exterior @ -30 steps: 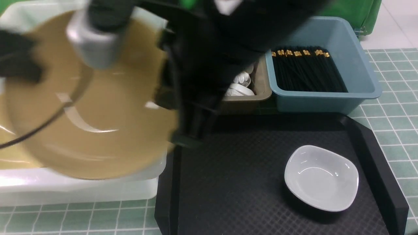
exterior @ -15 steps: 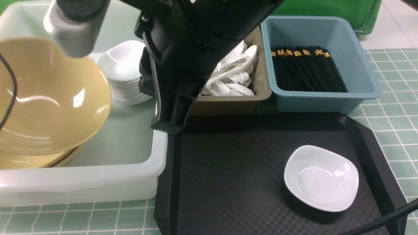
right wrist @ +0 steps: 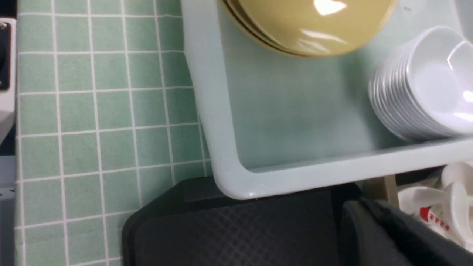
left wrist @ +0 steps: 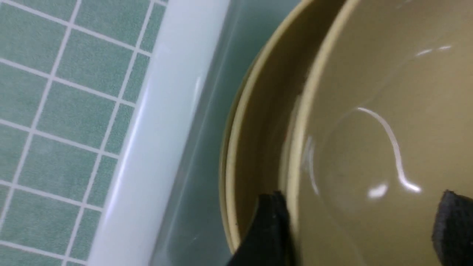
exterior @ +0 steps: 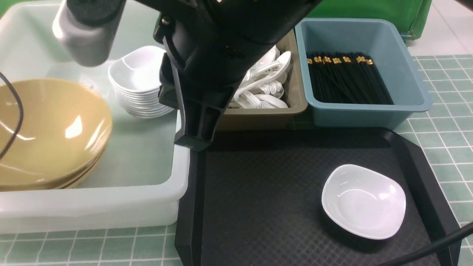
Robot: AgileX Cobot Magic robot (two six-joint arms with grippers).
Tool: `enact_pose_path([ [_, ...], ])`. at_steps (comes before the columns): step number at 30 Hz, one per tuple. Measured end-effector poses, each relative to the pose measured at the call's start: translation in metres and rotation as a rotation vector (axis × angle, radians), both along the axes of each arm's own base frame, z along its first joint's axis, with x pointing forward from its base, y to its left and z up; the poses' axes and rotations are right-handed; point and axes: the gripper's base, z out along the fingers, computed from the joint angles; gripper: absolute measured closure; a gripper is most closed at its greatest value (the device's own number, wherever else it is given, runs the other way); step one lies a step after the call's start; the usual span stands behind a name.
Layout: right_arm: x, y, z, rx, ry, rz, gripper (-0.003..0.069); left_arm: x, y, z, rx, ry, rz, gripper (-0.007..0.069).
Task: On blue table put chopsticks spoon bowls plates into blue grey white boxes.
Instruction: 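Place the tan bowl onto the bowl stack in the left bin with the left gripper, then grasp the small white bowl on the black tray by its rim with the left gripper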
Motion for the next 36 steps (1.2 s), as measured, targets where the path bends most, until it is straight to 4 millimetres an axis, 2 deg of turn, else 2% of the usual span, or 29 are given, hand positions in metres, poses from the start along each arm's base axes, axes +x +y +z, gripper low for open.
enact_pose_path([
  [1, 0.001, 0.0, 0.0, 0.001, 0.001, -0.003, 0.0611, 0.0, 0.0, 0.001, 0.0, 0.0, 0.0, 0.0092],
  [3, 0.008, -0.006, 0.0, 0.009, 0.012, -0.043, 0.0611, 0.001, -0.001, 0.021, 0.012, -0.021, -0.009, 0.0036],
  [4, 0.015, -0.011, 0.0, 0.013, 0.017, -0.076, 0.0611, 0.002, -0.008, 0.04, 0.026, -0.045, -0.025, 0.0015],
  [6, 0.026, -0.02, -0.003, 0.011, 0.032, -0.134, 0.0611, 0.004, -0.024, 0.062, 0.052, -0.078, -0.073, 0.0013],
  [7, 0.026, -0.02, -0.003, 0.012, 0.033, -0.136, 0.0611, 0.004, -0.028, 0.067, 0.059, -0.086, -0.089, 0.0016],
  [8, 0.032, -0.027, -0.007, 0.006, 0.05, -0.171, 0.0611, 0.006, -0.047, 0.08, 0.081, -0.108, -0.156, 0.0034],
  [10, 0.035, -0.037, -0.012, -0.011, 0.07, -0.205, 0.061, 0.008, -0.079, 0.091, 0.132, -0.111, -0.274, 0.0074],
  [13, 0.036, -0.049, -0.019, -0.028, 0.098, -0.243, 0.061, 0.009, -0.096, 0.091, 0.197, -0.075, -0.322, 0.0127],
  [14, 0.034, -0.057, -0.022, -0.04, 0.111, -0.259, 0.061, 0.008, -0.095, 0.09, 0.259, -0.04, -0.293, 0.0163],
  [15, 0.033, -0.059, -0.021, -0.039, 0.11, -0.261, 0.061, 0.008, -0.095, 0.09, 0.255, -0.041, -0.286, 0.0168],
  [16, 0.031, -0.068, -0.024, -0.051, 0.121, -0.275, 0.061, 0.007, -0.089, 0.086, 0.307, 0.002, -0.223, 0.0211],
  [19, 0.025, -0.08, -0.029, -0.07, 0.137, -0.291, 0.061, 0.006, -0.075, 0.075, 0.36, 0.073, -0.131, 0.0277],
  [24, 0.02, -0.085, -0.031, -0.077, 0.143, -0.293, 0.061, 0.001, -0.063, 0.055, 0.347, 0.138, -0.066, 0.0344],
  [28, 0.019, -0.088, -0.028, -0.069, 0.138, -0.298, 0.061, -0.002, -0.059, 0.054, 0.345, 0.134, -0.045, 0.0317],
  [33, 0.015, -0.093, -0.022, -0.047, 0.133, -0.312, 0.061, -0.01, -0.078, 0.068, 0.255, 0.03, -0.1, 0.0214],
  [34, 0.012, -0.096, -0.022, -0.042, 0.137, -0.322, 0.061, -0.013, -0.099, 0.075, 0.186, -0.024, -0.194, 0.0169],
  [36, 0.011, -0.102, -0.026, -0.043, 0.161, -0.35, 0.061, -0.013, -0.131, 0.079, 0.109, -0.073, -0.346, 0.0149],
])
